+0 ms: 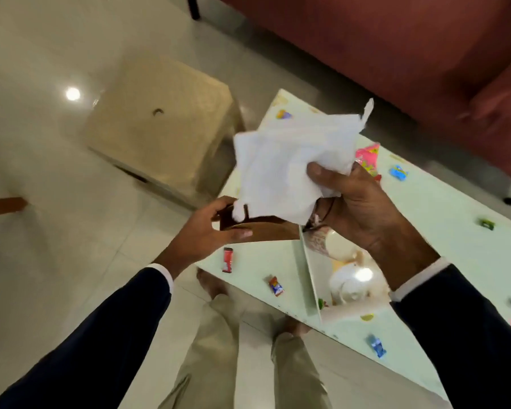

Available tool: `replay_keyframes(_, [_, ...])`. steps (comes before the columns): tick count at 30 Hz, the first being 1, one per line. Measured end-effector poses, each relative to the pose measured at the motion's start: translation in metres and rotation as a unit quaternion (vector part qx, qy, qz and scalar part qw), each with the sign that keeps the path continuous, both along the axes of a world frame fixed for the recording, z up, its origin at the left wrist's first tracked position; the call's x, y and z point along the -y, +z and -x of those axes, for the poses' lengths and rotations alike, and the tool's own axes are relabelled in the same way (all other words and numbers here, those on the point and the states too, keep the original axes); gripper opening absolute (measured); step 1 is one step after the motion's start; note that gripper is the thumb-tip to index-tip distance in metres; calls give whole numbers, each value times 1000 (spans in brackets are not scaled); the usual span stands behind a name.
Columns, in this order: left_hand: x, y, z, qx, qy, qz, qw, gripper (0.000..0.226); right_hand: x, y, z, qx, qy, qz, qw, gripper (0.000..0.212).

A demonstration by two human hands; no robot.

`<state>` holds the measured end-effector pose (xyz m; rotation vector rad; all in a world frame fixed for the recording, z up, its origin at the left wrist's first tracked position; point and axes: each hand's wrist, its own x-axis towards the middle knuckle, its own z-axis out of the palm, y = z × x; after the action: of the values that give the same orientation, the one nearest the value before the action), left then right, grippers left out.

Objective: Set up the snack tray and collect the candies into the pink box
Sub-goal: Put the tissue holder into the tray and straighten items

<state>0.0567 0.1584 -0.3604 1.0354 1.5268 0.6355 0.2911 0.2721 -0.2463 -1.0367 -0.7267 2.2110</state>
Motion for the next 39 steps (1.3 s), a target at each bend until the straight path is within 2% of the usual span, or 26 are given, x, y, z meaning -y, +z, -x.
replay_keyframes(1, [-5,2,-17,14,-15,-8,1000,37,6,2,-12,67,1,-40,997,30])
replay_keyframes(3, [-14,9,-54,42,-50,-21,998,43,17,5,-45,210,7,-141,967,27])
replay_keyframes(5, [-19,13,-86,53,-82,-31,995,45,28,4,-82,264,7,-194,945,24])
replay_keyframes(8, [-20,18,-127,49,-109,-28,992,45,48,5,-134,320,0,-216,922,20])
replay_keyframes(10, [-19,19,-156,49,-121,-28,991,52,61,5,-162,358,-20,-245,901,31])
replay_keyframes(13, [-16,22,-196,56,-139,-18,989,54,77,4,-194,368,-60,-247,894,35])
replay_keyframes(16, [-10,25,-227,65,-119,-10,991,40,91,2,-214,360,-89,-236,898,28])
replay_keyframes(19, [-8,33,-258,62,-118,-34,991,49,102,-1,-234,386,-101,-233,887,34])
replay_keyframes(23, [-9,31,-286,32,-108,-58,992,57,114,-16,-267,459,-65,-216,860,29])
replay_keyframes(27, [-1,28,-307,26,-85,-71,994,48,130,-29,-284,486,-60,-280,825,30])
replay_keyframes(29, [3,26,-318,32,-74,-76,994,48,136,-36,-289,464,-70,-284,836,42])
replay_keyframes(32, [9,22,-329,35,-61,-85,994,50,140,-45,-293,403,-53,-211,889,65])
replay_keyframes(34, [14,20,-334,30,-63,-96,993,52,141,-53,-296,362,-33,-174,915,72])
replay_keyframes(36, [20,17,-335,31,-70,-104,992,53,142,-60,-300,359,-6,-184,915,75])
replay_keyframes(39, [32,9,-333,24,-80,-97,992,53,149,-74,-301,385,41,-221,895,79])
